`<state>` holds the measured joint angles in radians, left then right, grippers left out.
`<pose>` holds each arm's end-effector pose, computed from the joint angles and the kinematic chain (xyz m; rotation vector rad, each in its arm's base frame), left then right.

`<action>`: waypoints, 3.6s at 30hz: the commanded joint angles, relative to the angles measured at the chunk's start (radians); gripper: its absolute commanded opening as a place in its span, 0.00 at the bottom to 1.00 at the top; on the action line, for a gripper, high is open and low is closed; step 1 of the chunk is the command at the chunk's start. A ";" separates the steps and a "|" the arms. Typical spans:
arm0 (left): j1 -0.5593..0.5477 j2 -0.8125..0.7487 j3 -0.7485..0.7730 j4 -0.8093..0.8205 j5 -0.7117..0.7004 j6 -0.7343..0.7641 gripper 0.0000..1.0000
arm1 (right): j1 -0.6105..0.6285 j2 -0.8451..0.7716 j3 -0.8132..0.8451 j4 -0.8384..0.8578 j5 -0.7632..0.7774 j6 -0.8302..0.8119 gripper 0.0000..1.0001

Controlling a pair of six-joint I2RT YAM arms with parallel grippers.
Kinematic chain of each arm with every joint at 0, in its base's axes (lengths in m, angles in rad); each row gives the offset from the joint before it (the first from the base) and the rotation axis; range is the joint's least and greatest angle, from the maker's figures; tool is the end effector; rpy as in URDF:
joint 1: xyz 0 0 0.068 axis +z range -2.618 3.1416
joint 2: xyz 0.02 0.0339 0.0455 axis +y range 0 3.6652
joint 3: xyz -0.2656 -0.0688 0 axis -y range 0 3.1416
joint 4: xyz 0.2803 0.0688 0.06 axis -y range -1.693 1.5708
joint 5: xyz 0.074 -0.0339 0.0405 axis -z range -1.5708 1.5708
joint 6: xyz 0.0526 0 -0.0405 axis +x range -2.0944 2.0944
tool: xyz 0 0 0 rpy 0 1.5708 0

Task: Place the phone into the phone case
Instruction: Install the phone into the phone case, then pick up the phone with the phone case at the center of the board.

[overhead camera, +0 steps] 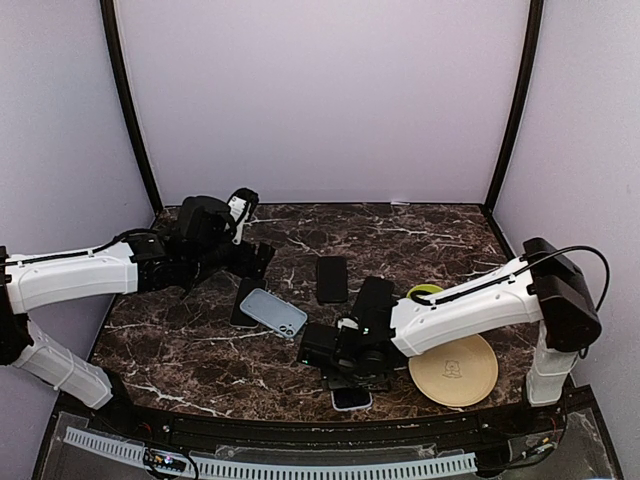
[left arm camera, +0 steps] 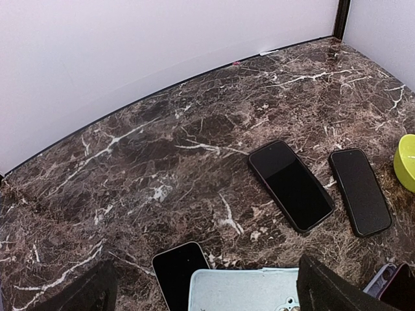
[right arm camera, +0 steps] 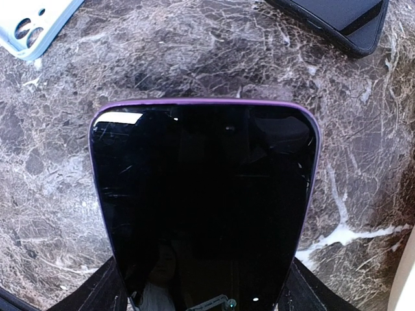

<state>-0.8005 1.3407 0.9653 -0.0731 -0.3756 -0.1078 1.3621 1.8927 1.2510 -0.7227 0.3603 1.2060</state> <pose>0.2596 -0.2399 0.2718 0.4492 1.9406 -0.2076 0.0989 0.3774 0.1251 -0.1619 2.7318 0.1309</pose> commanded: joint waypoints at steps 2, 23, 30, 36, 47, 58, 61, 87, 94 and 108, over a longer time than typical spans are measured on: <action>0.001 -0.005 -0.015 0.027 0.002 0.013 0.99 | -0.003 0.047 0.007 -0.090 0.001 -0.009 0.77; 0.001 -0.007 -0.016 0.030 0.006 0.018 0.99 | -0.004 0.039 0.097 -0.164 0.049 -0.068 0.90; 0.001 -0.013 -0.016 0.030 0.010 0.020 0.99 | 0.030 0.023 0.189 -0.230 0.073 -0.155 0.75; 0.001 -0.017 -0.016 0.030 0.011 0.020 0.99 | 0.086 0.078 0.247 -0.246 0.001 -0.176 0.46; 0.001 -0.025 -0.016 0.029 0.012 0.019 0.99 | 0.107 0.119 0.148 -0.161 -0.152 -0.150 0.15; 0.001 -0.023 -0.019 0.030 0.006 0.023 0.98 | 0.097 0.161 -0.016 -0.090 -0.344 -0.153 0.02; 0.001 -0.023 -0.018 0.031 0.006 0.023 0.98 | 0.079 0.131 -0.057 -0.076 -0.348 -0.157 0.02; 0.001 -0.037 -0.017 0.031 0.010 0.026 0.98 | -0.047 -0.018 0.068 -0.122 -0.097 -0.089 0.99; 0.002 -0.041 -0.018 0.032 0.010 0.027 0.98 | -0.047 0.025 0.041 -0.075 -0.148 -0.094 0.99; 0.001 -0.043 -0.018 0.033 0.013 0.030 0.98 | -0.044 0.062 -0.006 -0.098 -0.178 -0.079 0.87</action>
<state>-0.8005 1.3388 0.9596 -0.0578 -0.3641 -0.0895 1.3182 1.9369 1.2854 -0.7933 0.2085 1.1156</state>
